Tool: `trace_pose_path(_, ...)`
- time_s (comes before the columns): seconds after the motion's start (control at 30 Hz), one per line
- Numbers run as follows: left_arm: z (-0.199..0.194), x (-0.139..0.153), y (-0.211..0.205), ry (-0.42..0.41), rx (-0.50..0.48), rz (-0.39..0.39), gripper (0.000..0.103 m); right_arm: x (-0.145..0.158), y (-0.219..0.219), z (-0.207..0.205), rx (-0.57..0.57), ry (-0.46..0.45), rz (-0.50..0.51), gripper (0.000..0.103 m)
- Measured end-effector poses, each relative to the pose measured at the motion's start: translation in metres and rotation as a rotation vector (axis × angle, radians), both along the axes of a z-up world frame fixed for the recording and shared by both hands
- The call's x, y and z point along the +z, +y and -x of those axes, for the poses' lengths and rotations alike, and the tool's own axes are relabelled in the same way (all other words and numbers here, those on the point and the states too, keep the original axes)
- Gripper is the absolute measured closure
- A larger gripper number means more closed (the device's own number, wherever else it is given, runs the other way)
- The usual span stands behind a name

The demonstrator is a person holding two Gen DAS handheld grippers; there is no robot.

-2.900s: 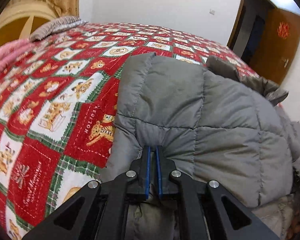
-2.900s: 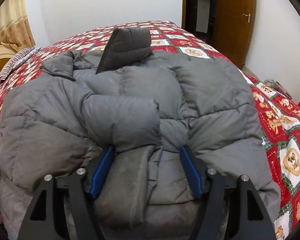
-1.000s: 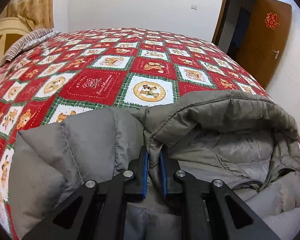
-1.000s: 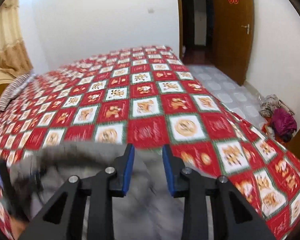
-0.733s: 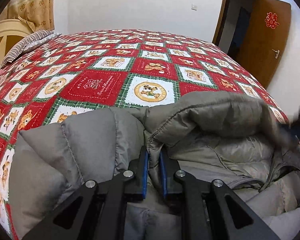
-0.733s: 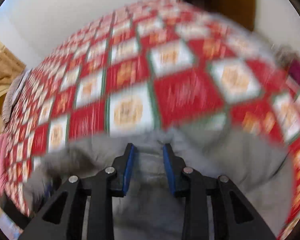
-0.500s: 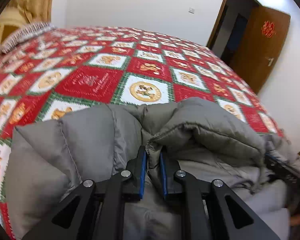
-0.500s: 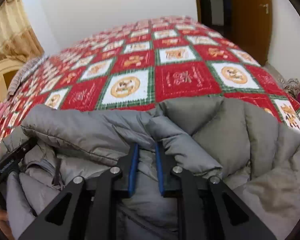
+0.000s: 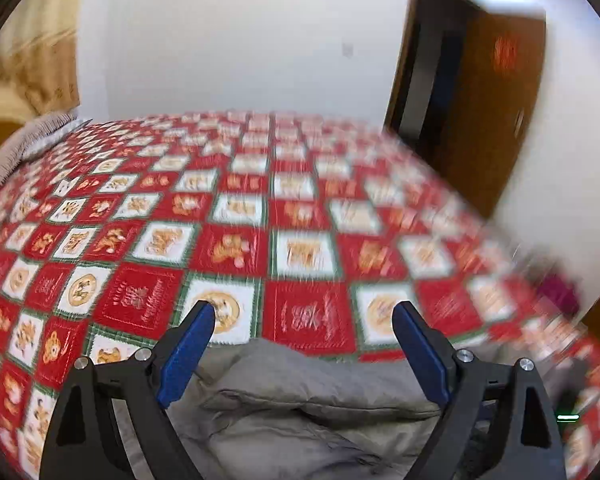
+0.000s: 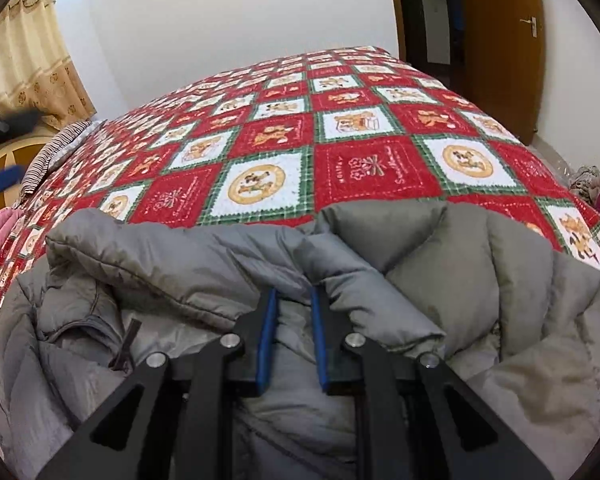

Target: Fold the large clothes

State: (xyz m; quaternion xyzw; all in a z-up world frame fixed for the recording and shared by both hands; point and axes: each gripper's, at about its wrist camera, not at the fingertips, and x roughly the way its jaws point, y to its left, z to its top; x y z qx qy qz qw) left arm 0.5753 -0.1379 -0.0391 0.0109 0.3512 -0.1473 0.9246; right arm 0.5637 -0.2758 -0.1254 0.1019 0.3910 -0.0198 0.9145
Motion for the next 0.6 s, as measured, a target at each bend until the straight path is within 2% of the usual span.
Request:
trace_pose_path(0.03, -0.001, -0.018, -0.005, 0.03, 0.042, -0.053, 0.021, 0.0, -0.001, 0.0, 0.001, -0.001, -0.009, 0.085)
trace_pose_path(0.07, 0.003, -0.035, -0.002, 0.061, 0.06, -0.068, 0.029, 0.0, -0.002, 0.0, 0.001, -0.003, -0.018, 0.085)
trace_pose_path(0.1, 0.011, -0.063, 0.006, 0.103, 0.077, -0.078, 0.029, 0.0, -0.004, 0.0, 0.002, -0.005, -0.027, 0.085)
trace_pose_path(0.13, 0.017, -0.085, 0.015, 0.124, 0.087, -0.072, 0.028, 0.0, -0.005, 0.001, 0.003, -0.008, -0.037, 0.085)
trace_pose_path(0.17, 0.021, -0.098, 0.026, 0.145, 0.079, -0.006, 0.028, 0.0, -0.005, 0.002, 0.008, -0.015, -0.049, 0.085)
trace_pose_path(0.2, 0.025, -0.094, 0.04, 0.117, 0.101, 0.069, 0.028, 0.0, -0.005, 0.001, 0.006, -0.013, -0.046, 0.085)
trace_pose_path(0.23, 0.023, -0.095, 0.044, 0.122, 0.136, 0.074, 0.028, 0.0, -0.004, 0.001, 0.005, -0.012, -0.039, 0.085)
trace_pose_path(0.27, 0.02, -0.097, 0.041, 0.132, 0.14, 0.049, 0.028, 0.0, -0.003, 0.001, 0.005, -0.011, -0.03, 0.085)
trace_pose_path(0.33, 0.019, -0.099, 0.023, 0.114, 0.141, -0.08, 0.028, 0.002, 0.001, 0.0, 0.009, 0.0, -0.002, 0.082)
trace_pose_path(0.37, 0.019, -0.1, 0.016, 0.109, 0.138, -0.116, 0.027, 0.003, 0.004, -0.001, 0.012, 0.018, 0.02, 0.082)
trace_pose_path(0.43, 0.017, -0.101, 0.02, 0.112, 0.137, -0.112, 0.026, 0.017, 0.009, 0.0, 0.017, 0.053, 0.092, 0.082)
trace_pose_path(0.47, 0.016, -0.102, 0.022, 0.115, 0.135, -0.102, 0.026, 0.025, 0.008, 0.004, 0.012, 0.025, 0.099, 0.078)
trace_pose_path(0.5, 0.015, -0.102, 0.022, 0.117, 0.134, -0.104, 0.026, 0.035, 0.005, 0.012, -0.001, -0.032, 0.107, 0.064)
trace_pose_path(0.53, 0.014, -0.102, 0.021, 0.117, 0.134, -0.113, 0.025, 0.039, 0.001, 0.017, -0.036, -0.063, 0.129, 0.054)
trace_pose_path(0.57, 0.013, -0.102, 0.019, 0.115, 0.135, -0.128, 0.025, 0.033, -0.005, 0.016, -0.082, -0.041, 0.153, 0.041)
trace_pose_path(0.6, 0.015, -0.103, 0.018, 0.112, 0.136, -0.135, 0.025, 0.015, -0.013, 0.008, -0.1, 0.044, 0.141, 0.041)
